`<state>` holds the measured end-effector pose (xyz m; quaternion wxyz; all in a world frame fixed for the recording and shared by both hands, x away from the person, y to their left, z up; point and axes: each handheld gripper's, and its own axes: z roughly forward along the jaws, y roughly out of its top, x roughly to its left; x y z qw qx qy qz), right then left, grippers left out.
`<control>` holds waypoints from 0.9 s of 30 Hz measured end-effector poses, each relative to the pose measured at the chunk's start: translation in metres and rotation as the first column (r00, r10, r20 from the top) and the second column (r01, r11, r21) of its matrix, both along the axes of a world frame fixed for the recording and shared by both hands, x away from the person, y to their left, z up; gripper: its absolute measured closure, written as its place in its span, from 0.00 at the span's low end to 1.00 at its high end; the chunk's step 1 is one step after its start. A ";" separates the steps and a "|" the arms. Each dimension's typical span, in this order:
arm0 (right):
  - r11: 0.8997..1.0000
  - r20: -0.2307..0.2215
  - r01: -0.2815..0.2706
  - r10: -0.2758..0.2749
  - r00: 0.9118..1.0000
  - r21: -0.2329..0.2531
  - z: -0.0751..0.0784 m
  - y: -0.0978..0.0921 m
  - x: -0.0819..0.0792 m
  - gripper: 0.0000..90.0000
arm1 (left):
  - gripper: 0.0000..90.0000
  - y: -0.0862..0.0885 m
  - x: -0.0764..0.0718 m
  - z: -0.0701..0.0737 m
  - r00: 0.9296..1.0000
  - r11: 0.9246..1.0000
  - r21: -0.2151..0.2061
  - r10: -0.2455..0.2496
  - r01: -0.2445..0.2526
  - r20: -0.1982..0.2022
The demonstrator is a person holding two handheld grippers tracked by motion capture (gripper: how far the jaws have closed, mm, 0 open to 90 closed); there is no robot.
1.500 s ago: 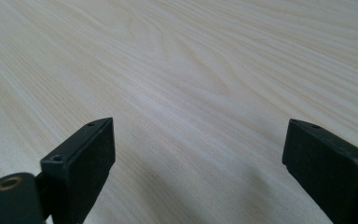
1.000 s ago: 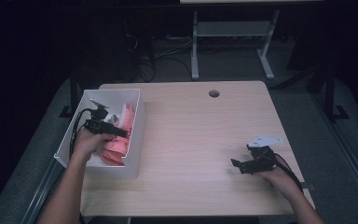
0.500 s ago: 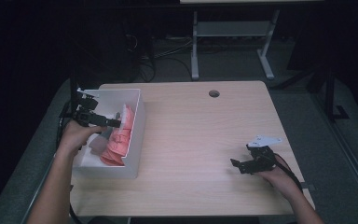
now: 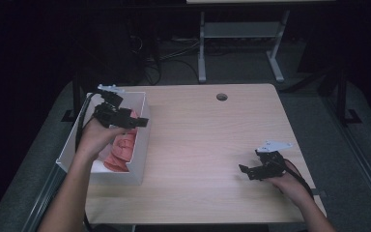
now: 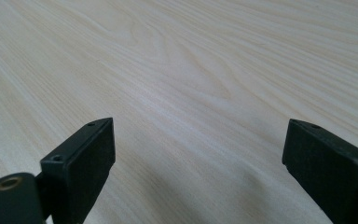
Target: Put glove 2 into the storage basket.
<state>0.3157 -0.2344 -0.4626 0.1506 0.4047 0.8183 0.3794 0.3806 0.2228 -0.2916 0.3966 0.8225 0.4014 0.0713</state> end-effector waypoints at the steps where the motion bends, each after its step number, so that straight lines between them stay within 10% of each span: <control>1: 1.000 0.000 -0.002 0.002 1.000 -0.001 0.000 0.000 0.000 0.10 | 0.15 -0.008 -0.002 0.000 1.000 1.000 -0.008 -0.015 0.015 0.003; 11: 1.000 0.002 -0.006 0.006 1.000 0.007 0.001 0.001 0.000 0.10 | 0.15 -0.076 -0.018 -0.016 0.986 0.986 -0.039 -0.164 0.164 0.019; 27: 1.000 0.001 -0.015 0.015 1.000 0.005 0.001 0.001 -0.001 0.10 | 0.16 -0.137 -0.029 -0.102 0.963 0.955 0.120 -0.268 0.270 -0.039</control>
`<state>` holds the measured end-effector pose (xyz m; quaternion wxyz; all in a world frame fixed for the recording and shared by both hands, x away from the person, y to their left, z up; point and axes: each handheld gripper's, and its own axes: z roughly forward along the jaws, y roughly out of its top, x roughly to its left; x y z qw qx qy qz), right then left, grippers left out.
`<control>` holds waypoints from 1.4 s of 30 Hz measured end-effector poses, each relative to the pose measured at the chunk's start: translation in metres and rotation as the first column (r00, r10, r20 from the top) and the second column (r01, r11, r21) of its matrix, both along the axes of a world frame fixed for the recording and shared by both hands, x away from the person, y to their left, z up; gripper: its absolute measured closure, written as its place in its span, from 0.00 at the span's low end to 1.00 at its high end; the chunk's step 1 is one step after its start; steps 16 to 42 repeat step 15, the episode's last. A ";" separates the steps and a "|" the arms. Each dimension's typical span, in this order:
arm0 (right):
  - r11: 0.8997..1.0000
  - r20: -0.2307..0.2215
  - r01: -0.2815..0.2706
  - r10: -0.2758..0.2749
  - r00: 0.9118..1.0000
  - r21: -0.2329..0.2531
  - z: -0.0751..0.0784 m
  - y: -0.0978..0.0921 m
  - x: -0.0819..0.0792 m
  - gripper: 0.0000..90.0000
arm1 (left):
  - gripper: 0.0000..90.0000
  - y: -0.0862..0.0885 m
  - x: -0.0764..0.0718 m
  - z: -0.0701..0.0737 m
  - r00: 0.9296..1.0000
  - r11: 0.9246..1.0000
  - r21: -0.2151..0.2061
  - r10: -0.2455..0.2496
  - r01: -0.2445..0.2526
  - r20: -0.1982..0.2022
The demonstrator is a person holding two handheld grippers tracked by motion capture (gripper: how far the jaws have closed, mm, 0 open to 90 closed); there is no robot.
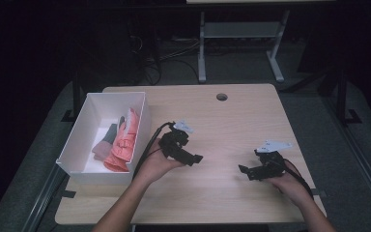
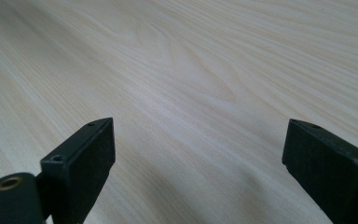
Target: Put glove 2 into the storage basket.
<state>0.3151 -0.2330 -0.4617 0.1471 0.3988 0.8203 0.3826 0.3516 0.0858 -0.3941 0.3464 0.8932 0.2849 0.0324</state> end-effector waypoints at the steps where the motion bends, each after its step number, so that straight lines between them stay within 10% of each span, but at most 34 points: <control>1: 1.000 0.001 0.000 0.000 1.000 0.000 0.000 0.000 0.000 0.10 | 0.16 0.000 0.000 -0.005 1.000 1.000 0.010 -0.007 0.008 -0.007; 10: 1.000 0.000 0.000 0.000 1.000 -0.002 0.000 0.000 0.000 0.10 | 0.16 0.000 -0.001 -0.030 1.000 1.000 -0.006 -0.007 0.007 -0.014; 42: 1.000 0.002 0.000 0.000 1.000 0.000 0.000 0.000 0.000 0.10 | 0.16 0.000 -0.001 -0.032 1.000 1.000 0.006 -0.028 0.028 -0.003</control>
